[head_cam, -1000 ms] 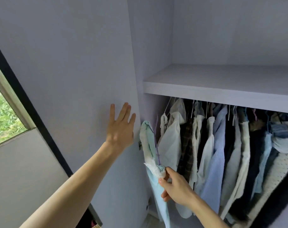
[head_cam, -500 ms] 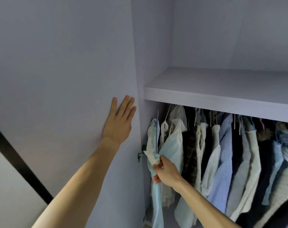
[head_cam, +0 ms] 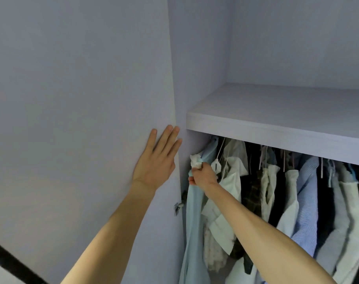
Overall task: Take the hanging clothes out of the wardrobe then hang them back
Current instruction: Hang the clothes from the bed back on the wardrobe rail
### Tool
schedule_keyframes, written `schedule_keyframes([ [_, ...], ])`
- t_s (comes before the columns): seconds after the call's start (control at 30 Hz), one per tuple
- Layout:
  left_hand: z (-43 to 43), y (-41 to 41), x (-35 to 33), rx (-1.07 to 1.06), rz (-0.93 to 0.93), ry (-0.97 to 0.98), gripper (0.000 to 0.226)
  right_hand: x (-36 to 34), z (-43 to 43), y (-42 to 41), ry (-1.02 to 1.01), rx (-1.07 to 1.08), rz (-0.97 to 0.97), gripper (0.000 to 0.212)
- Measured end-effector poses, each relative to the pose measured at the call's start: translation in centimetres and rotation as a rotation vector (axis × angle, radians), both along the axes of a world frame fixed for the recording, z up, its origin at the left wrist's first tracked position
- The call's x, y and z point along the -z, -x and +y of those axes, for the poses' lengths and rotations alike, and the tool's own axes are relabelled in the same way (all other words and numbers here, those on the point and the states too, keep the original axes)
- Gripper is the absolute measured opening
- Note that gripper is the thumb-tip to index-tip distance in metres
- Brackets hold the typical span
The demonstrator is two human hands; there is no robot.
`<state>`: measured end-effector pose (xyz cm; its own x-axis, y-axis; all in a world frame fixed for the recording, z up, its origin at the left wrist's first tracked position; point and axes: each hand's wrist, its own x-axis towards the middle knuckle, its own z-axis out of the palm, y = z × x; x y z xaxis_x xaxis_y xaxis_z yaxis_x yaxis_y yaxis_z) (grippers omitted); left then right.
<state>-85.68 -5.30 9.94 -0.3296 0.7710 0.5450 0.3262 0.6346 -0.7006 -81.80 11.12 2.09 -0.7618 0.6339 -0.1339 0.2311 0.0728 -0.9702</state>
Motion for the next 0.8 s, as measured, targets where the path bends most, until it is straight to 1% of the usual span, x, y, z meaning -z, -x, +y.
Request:
schedule_keyframes([
  [0.1,-0.1,0.2,0.2,0.005,0.027,-0.010,0.064,0.0,0.6,2.6,-0.050,0.012,0.012,0.018],
  [0.2,0.1,0.2,0.3,0.005,0.050,-0.014,0.064,0.1,1.3,4.7,-0.143,0.031,0.026,0.021],
  [0.3,0.1,0.0,0.3,0.007,0.044,-0.007,0.064,0.3,2.1,5.7,-0.284,0.069,-0.031,0.028],
  [0.37,0.1,0.2,0.5,0.008,0.046,-0.017,0.064,0.4,2.8,6.1,-0.313,0.074,-0.072,0.033],
  [0.57,0.2,0.4,0.6,0.031,0.035,-0.038,0.063,1.2,5.6,7.1,-0.145,0.058,-0.145,0.043],
  [0.7,0.1,0.5,0.6,0.044,0.032,-0.047,0.063,2.0,5.7,6.9,-0.034,0.031,-0.165,0.045],
  [0.8,0.2,0.5,0.5,0.049,0.031,-0.049,0.062,3.2,5.8,6.9,-0.027,0.043,-0.214,0.048],
])
